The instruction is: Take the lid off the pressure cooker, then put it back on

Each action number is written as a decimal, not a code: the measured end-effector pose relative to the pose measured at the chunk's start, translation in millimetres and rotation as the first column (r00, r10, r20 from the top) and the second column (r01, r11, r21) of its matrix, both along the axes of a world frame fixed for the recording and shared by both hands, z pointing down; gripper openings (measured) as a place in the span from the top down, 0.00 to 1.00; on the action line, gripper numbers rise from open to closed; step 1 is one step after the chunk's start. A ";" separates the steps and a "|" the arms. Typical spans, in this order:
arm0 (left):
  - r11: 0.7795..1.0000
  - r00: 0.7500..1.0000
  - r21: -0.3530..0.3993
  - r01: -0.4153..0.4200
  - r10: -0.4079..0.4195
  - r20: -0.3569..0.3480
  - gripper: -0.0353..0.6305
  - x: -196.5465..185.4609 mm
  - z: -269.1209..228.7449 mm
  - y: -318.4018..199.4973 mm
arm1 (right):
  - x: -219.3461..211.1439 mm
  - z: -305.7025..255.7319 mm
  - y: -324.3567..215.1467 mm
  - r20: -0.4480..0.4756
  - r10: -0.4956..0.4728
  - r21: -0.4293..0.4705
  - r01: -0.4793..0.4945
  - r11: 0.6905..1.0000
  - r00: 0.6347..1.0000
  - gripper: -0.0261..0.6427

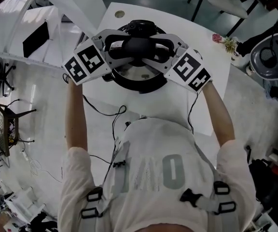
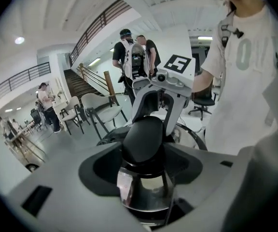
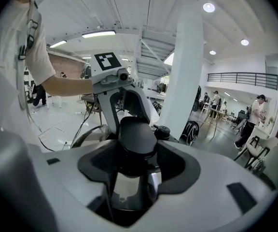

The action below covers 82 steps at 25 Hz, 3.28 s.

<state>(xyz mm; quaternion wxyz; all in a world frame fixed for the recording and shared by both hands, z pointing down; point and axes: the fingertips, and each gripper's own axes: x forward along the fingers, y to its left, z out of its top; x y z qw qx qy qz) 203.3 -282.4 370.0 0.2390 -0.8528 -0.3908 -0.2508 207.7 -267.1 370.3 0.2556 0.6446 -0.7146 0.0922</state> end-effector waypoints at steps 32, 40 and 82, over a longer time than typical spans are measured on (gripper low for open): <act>0.993 0.999 -0.107 0.046 -0.045 0.009 0.56 12.6 -24.5 -6.9 | 11.8 -21.4 -6.2 0.168 -0.092 -0.004 0.095 0.996 0.981 0.58; 0.998 1.000 -0.062 0.031 -0.031 0.002 0.56 2.9 -5.6 2.8 | 1.1 -1.0 1.3 0.100 -0.124 -0.046 0.129 0.991 0.987 0.57; 0.908 0.927 -0.201 0.368 -0.376 -0.002 0.58 -11.5 -10.3 -4.6 | 12.5 -0.1 3.0 0.044 -0.187 -0.100 0.190 0.977 0.981 0.61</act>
